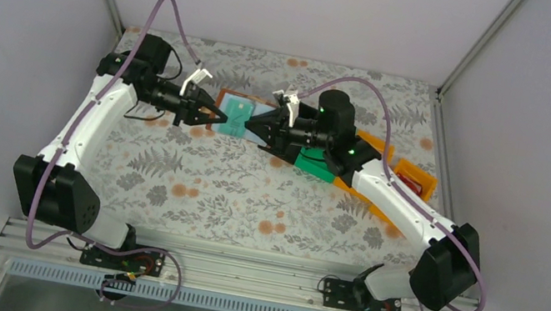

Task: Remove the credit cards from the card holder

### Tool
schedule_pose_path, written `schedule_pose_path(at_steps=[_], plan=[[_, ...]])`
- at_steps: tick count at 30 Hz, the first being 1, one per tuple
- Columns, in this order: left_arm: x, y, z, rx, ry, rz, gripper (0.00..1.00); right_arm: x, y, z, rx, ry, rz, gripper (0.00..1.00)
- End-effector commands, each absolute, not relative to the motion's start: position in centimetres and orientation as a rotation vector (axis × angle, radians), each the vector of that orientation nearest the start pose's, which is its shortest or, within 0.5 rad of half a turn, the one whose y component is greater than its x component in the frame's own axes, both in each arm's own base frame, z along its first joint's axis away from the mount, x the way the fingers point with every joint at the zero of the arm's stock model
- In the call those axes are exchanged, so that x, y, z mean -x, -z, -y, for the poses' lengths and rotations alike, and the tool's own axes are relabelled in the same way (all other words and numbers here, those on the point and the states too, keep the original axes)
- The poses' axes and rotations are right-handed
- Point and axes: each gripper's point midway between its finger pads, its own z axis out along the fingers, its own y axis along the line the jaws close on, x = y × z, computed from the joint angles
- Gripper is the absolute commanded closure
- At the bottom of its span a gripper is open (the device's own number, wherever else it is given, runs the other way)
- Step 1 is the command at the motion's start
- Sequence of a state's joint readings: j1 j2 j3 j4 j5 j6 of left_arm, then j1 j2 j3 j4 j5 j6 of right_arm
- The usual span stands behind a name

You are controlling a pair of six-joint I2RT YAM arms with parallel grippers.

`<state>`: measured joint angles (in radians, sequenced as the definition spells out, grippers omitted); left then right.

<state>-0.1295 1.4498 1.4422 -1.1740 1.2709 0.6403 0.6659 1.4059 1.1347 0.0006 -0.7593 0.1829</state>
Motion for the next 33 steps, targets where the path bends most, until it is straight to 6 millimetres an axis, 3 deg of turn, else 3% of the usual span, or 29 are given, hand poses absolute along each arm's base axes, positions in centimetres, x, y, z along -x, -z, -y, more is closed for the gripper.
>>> schedule_pose_path(at_steps=[1, 12, 19, 25, 33], plan=[[-24.7, -34.2, 20.2, -1.119, 1.408, -1.709, 0.98, -25.8, -31.9, -34.8, 0.979, -1.265, -1.676, 0.9], [-23.7, -34.9, 20.2, -1.149, 1.434, -1.64, 0.98, -27.9, -31.4, -34.8, 0.894, -1.202, -1.727, 0.89], [-23.4, -34.7, 20.4, -1.155, 1.448, -1.635, 0.98, -26.7, -32.3, -36.5, 0.974, -1.267, -1.651, 0.85], [-23.4, -34.6, 20.4, -1.157, 1.447, -1.636, 0.98, -24.8, -33.8, -36.8, 1.055, -1.354, -1.541, 0.83], [-23.6, -34.5, 20.4, -1.153, 1.441, -1.646, 0.98, -23.2, -34.5, -36.4, 1.1, -1.39, -1.492, 0.96]])
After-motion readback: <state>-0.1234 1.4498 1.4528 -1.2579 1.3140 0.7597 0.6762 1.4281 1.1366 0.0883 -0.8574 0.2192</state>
